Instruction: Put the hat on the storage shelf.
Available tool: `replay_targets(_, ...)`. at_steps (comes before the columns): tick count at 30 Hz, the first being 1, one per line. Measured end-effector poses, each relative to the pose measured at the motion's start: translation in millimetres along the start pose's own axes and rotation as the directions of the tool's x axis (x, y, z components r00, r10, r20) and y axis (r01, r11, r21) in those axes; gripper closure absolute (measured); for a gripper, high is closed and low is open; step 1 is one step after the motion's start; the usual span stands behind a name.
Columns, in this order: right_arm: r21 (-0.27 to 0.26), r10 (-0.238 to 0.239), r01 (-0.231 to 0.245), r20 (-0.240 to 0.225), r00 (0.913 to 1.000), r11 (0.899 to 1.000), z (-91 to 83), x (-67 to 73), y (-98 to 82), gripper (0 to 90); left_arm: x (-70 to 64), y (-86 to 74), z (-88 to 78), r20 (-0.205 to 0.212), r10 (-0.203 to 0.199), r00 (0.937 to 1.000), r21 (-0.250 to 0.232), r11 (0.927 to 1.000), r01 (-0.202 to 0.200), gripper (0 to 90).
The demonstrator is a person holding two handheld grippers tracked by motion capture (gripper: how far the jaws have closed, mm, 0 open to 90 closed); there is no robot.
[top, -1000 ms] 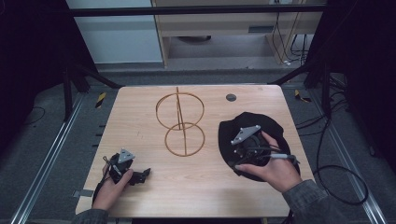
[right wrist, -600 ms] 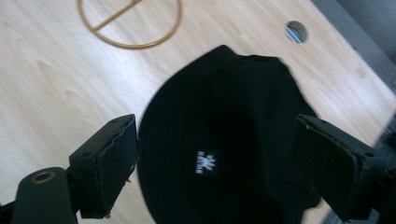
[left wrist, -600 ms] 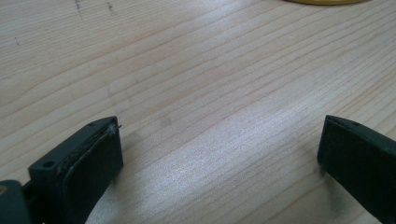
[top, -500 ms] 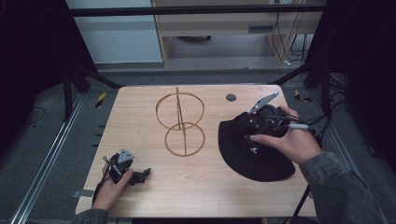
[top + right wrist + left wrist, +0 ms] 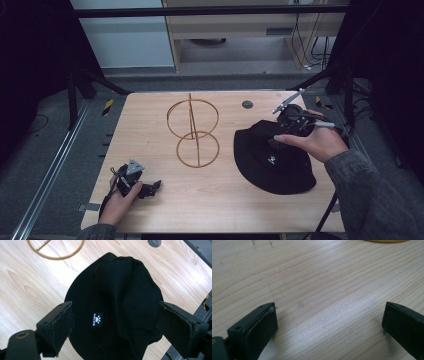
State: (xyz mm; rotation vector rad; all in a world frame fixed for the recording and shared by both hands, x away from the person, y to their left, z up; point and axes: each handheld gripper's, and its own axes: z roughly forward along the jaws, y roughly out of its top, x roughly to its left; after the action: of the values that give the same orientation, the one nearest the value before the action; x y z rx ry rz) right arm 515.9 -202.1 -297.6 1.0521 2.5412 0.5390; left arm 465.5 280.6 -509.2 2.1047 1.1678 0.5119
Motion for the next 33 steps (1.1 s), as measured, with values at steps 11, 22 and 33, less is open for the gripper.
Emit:
replay_targets(11,0.061,0.048,-0.046,-0.036,0.9982,0.997,31.1,-17.8,-1.5,25.3,0.2,0.0,-0.2,0.0,0.003,1.0,0.003,1.0,-0.003,0.0)
replay_targets(22,0.119,0.044,-0.035,-0.07,0.9966,0.992,61.7,-17.8,-3.0,37.8,0.2,0.0,-0.2,0.0,0.003,1.0,0.003,1.0,-0.003,0.0)
replay_targets(33,0.146,0.032,-0.021,-0.076,0.9966,0.989,70.6,-20.4,-6.2,52.0,0.2,0.0,-0.2,0.0,0.003,1.0,0.003,1.0,-0.003,0.0)
